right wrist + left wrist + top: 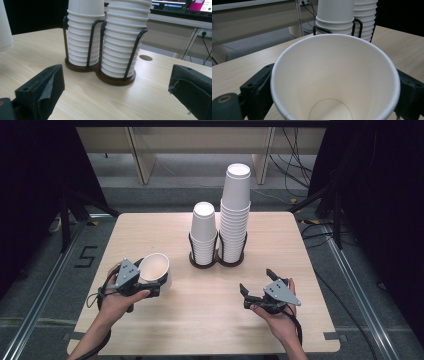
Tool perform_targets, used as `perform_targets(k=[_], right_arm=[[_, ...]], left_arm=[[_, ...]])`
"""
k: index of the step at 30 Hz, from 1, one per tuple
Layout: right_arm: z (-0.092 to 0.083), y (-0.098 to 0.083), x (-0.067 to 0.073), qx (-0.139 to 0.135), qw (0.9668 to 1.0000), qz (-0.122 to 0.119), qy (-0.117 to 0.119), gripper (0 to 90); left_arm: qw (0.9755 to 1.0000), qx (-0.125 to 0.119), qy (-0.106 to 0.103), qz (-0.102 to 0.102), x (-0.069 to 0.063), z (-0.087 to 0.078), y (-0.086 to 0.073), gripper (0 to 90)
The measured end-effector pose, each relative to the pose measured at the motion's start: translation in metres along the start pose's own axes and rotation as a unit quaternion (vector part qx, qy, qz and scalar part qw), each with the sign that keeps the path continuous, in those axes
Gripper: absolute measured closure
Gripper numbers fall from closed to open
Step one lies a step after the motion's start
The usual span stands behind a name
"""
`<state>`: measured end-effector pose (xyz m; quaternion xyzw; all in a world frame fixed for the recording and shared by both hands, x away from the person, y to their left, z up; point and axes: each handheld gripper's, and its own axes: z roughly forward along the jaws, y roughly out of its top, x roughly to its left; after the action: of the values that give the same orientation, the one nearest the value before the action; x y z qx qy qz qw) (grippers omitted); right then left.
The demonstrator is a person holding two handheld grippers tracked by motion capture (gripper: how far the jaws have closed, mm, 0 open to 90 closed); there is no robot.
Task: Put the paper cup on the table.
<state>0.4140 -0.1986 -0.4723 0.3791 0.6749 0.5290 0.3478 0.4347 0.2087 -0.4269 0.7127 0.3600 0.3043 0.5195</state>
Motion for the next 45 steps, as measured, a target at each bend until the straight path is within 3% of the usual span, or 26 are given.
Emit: perform_targets(k=[2, 6, 7, 8, 15, 24, 25, 27, 32, 45], right_arm=[[0.001, -0.002, 0.000, -0.004, 0.9999, -0.015, -0.005, 2.0], [0.003, -0.004, 0.001, 0.002, 1.0000, -0.007, 0.001, 2.0], [0.003, -0.005, -0.001, -0.003, 0.9997, -0.025, -0.007, 2.0], [0.003, -0.005, 0.001, 0.004, 1.0000, -0.005, 0.004, 2.0], [0.000, -0.004, 0.002, 0.002, 1.0000, -0.004, -0.007, 2.3], [0.002, -0.005, 0.004, 0.003, 1.0000, -0.007, 0.003, 2.4], [0.002, -0.005, 0.002, -0.002, 0.9998, -0.021, -0.001, 2.5], [0.001, -0.005, 0.004, 0.004, 1.0000, 0.002, -0.001, 2.6], [0.000, -0.004, -0.002, -0.002, 1.0000, 0.001, -0.003, 2.8], [0.000, -0.004, -0.002, 0.000, 1.0000, 0.005, -0.001, 3.0]], left_arm=[[1.0000, 0.004, 0.008, -0.001, 0.002, -0.002, -0.002, 8.7], [0.9999, 0.003, 0.012, -0.007, 0.004, -0.004, -0.003, 8.7], [0.9999, 0.000, 0.013, -0.008, 0.006, -0.004, -0.003, 8.7], [0.9998, 0.002, 0.016, -0.009, 0.007, -0.005, -0.003, 8.7], [0.9992, -0.001, 0.034, -0.020, 0.016, -0.014, -0.007, 8.7], [0.9977, 0.008, 0.060, -0.029, 0.025, -0.022, -0.017, 8.7], [0.9971, 0.007, 0.068, -0.032, 0.026, -0.024, -0.018, 8.7], [0.9965, 0.008, 0.077, -0.030, 0.029, -0.026, -0.020, 8.7], [0.9950, 0.004, 0.093, -0.037, 0.035, -0.030, -0.023, 8.7], [0.9876, 0.027, 0.144, -0.056, 0.050, -0.034, -0.043, 8.5]])
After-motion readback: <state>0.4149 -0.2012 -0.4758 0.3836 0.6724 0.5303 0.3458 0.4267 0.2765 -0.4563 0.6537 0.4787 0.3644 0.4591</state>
